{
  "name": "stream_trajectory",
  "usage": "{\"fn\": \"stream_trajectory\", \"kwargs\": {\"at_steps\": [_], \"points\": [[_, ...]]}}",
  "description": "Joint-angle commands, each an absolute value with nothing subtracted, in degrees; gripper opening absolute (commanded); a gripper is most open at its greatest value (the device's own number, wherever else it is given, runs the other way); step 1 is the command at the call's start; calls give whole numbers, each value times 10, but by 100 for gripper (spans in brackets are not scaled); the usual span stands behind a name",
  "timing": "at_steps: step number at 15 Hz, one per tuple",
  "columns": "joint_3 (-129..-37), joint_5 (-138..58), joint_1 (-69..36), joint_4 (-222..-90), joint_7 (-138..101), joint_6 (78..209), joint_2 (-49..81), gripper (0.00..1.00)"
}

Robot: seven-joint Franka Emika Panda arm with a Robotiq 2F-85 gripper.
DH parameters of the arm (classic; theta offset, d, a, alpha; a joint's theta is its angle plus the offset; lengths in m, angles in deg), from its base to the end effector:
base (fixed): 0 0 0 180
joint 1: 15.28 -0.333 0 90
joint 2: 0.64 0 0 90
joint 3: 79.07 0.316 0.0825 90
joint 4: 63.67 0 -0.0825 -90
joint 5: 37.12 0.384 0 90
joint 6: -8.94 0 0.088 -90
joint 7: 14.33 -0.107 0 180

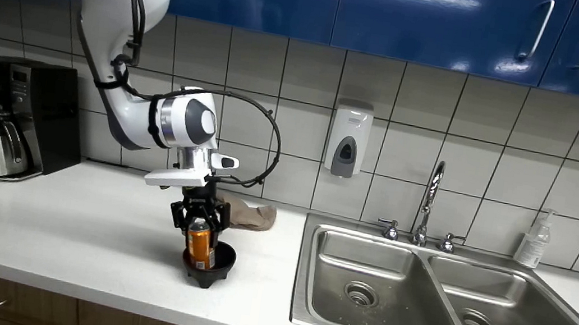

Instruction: Put the orange can in the black bowl.

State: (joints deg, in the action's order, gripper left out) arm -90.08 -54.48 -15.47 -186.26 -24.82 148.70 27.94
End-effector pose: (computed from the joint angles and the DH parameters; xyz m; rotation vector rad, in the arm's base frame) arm 0.5373 -0.1069 0.1572 2.8588 -0.1517 -0.2870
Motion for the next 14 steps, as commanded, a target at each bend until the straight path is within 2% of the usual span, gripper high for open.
{"fn": "stream_trajectory", "kwargs": {"at_steps": [1, 5, 7, 8, 10, 14], "points": [[-911, -558, -158, -1837, -259, 1497, 305, 39], [-913, -551, -157, -1824, -256, 1496, 319, 39], [-912, -547, -155, -1821, -252, 1494, 320, 89], [-912, -545, -155, -1821, -250, 1493, 319, 91], [-911, -544, -153, -1821, -244, 1486, 311, 100], [-910, -543, -148, -1836, -228, 1472, 263, 100]]}}
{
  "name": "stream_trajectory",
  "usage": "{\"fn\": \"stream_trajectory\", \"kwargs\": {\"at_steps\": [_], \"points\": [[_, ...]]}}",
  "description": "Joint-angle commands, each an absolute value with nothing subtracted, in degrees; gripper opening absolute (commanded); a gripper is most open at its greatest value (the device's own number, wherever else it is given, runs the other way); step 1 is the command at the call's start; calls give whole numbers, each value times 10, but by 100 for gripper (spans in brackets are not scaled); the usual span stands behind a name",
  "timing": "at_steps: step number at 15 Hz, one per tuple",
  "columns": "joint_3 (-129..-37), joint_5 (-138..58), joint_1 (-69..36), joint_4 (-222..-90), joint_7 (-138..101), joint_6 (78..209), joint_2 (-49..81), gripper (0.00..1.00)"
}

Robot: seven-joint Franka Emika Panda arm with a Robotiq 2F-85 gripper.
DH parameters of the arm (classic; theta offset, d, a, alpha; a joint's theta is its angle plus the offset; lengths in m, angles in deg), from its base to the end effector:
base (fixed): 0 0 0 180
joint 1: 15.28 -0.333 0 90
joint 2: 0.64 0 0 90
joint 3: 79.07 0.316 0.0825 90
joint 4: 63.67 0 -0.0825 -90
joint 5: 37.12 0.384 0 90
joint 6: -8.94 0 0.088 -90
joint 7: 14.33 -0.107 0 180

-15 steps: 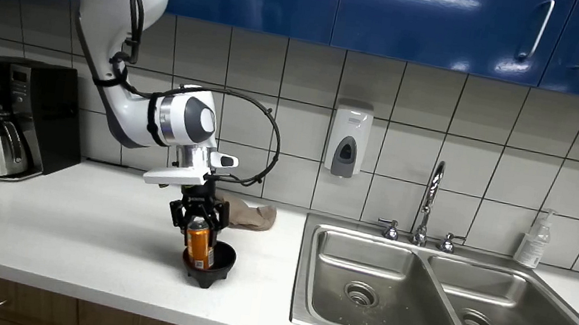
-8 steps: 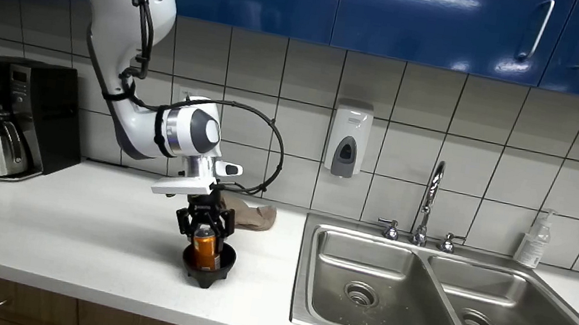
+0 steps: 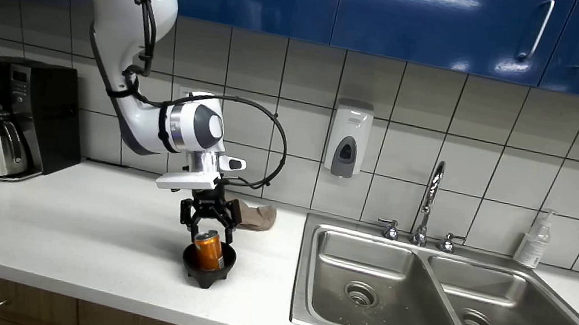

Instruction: Put the orange can in the black bowl.

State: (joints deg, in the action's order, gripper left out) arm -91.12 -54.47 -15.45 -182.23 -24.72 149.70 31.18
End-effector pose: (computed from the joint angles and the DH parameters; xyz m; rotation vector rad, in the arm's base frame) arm 0.5566 -0.1195 0.1515 2.8450 -0.1637 -0.2437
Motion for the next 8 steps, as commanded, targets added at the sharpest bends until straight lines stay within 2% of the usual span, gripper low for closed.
{"fn": "stream_trajectory", "kwargs": {"at_steps": [1, 8], "points": [[-910, -543, -148, -1841, -227, 1469, 248, 100], [-907, -565, -153, -1914, -239, 1439, 129, 100]]}}
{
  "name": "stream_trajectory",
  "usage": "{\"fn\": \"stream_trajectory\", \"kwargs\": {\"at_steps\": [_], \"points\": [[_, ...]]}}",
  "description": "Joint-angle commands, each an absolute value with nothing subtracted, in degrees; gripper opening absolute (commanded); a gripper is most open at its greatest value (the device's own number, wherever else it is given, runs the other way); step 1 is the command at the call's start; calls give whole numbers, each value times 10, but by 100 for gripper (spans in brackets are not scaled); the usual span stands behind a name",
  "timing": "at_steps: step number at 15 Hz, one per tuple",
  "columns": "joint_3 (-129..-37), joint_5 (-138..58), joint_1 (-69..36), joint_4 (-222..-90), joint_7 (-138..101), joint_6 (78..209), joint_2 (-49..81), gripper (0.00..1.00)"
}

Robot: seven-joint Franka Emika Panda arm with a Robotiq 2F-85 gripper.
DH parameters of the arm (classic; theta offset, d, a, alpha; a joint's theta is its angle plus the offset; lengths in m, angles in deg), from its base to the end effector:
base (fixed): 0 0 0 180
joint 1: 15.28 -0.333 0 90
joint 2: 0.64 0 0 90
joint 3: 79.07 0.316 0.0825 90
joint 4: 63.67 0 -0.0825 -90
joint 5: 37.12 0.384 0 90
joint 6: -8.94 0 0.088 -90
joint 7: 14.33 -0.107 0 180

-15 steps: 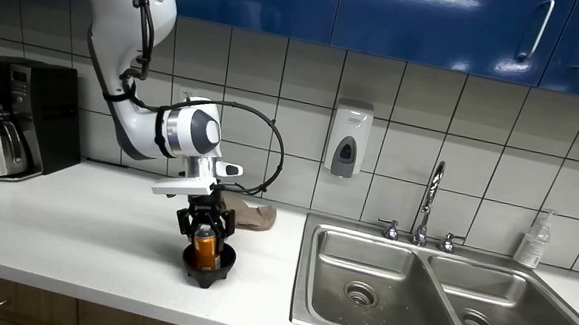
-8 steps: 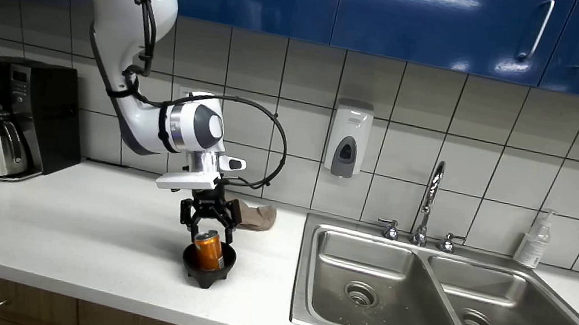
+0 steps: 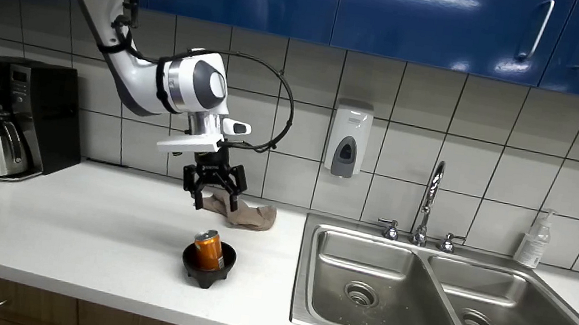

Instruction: Put the orange can in the black bowl.

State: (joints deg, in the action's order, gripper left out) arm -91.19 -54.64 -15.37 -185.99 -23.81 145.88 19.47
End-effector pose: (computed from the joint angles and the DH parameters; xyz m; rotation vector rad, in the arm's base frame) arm 0.5512 -0.1200 0.2371 2.8634 -0.1889 -0.1452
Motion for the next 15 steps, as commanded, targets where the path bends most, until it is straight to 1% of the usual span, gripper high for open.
{"fn": "stream_trajectory", "kwargs": {"at_steps": [1, 8, 11, 12, 15], "points": [[-906, -569, -153, -1928, -242, 1438, 114, 100], [-887, -615, -151, -2065, -268, 1422, -26, 100], [-862, -617, -148, -2113, -277, 1386, -91, 100], [-864, -599, -137, -2068, -254, 1415, -24, 100], [-850, -597, -136, -2101, -257, 1399, -70, 100]]}}
